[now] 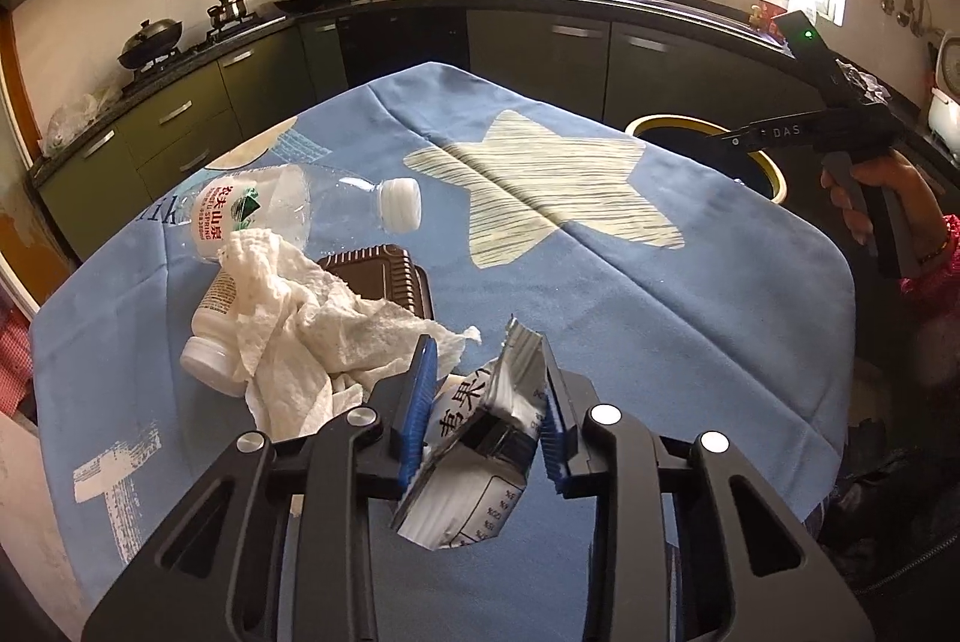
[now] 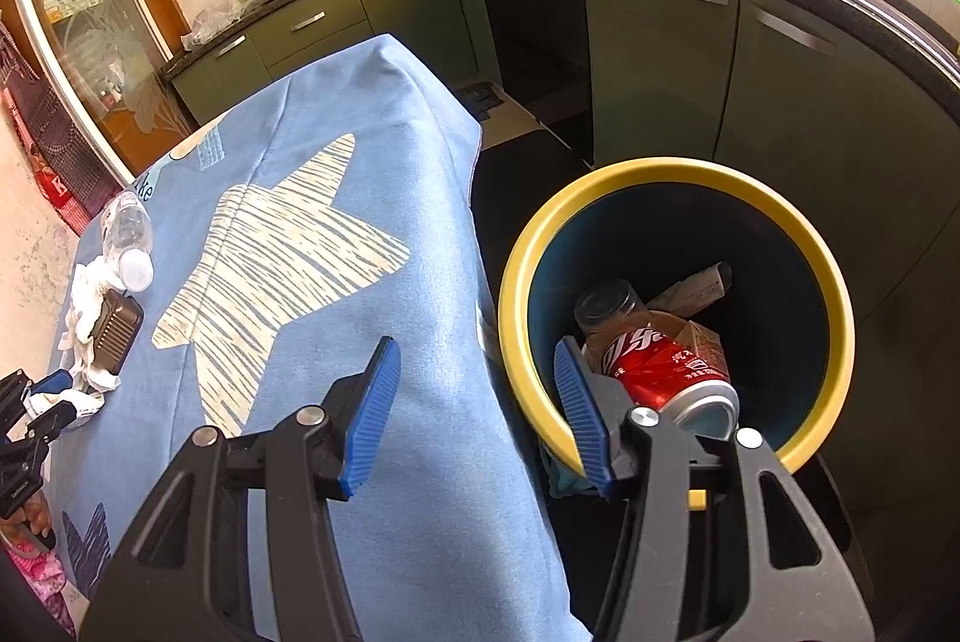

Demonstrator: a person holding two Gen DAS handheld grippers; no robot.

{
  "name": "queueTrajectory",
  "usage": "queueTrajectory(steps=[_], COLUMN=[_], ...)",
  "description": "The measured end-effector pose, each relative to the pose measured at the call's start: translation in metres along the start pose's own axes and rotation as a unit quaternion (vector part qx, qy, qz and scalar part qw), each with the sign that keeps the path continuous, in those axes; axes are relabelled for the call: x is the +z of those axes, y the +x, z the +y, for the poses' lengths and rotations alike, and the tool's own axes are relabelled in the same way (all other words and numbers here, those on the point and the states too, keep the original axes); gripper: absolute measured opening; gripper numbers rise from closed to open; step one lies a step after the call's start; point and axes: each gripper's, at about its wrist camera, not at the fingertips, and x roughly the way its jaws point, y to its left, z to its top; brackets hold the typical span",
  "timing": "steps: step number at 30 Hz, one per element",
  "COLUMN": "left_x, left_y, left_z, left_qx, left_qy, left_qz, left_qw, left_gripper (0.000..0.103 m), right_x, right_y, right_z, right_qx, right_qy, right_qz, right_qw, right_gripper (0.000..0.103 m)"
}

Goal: Collect trash
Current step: 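Carry the foil wrapper over the bin and open the left gripper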

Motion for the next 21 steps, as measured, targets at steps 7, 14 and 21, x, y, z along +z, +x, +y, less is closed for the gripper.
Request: queueTrajectory(steps=[7,14,21], left_x=[0.007,0.028,0.072], left_y=[-0.029,-0.047,-0.024], left_z=[-0.027,-0.054,-0.089], left_qx=[-0.014,-0.056,-0.114], left_qy=[0.023,0.036,0.078], left_qz=[-0.021,-0.044,-0.047], left_qw=[0.9994,0.9968,0.9894], left_gripper=[0.031,0.031,0.031], right_x=[-0.002,-0.004,-0.006], right_y=[-0.003,-0.016,-0.037], right_z=[-0.002,-0.008,-0.04], right_qx=[0.005,0.004,-0.013], right_qy=[0.003,0.009,0.042], right_qz=[-0.004,-0.015,-0.042], right_qw=[1.0,1.0,0.998], right_gripper=[0.051,0.051,0.051])
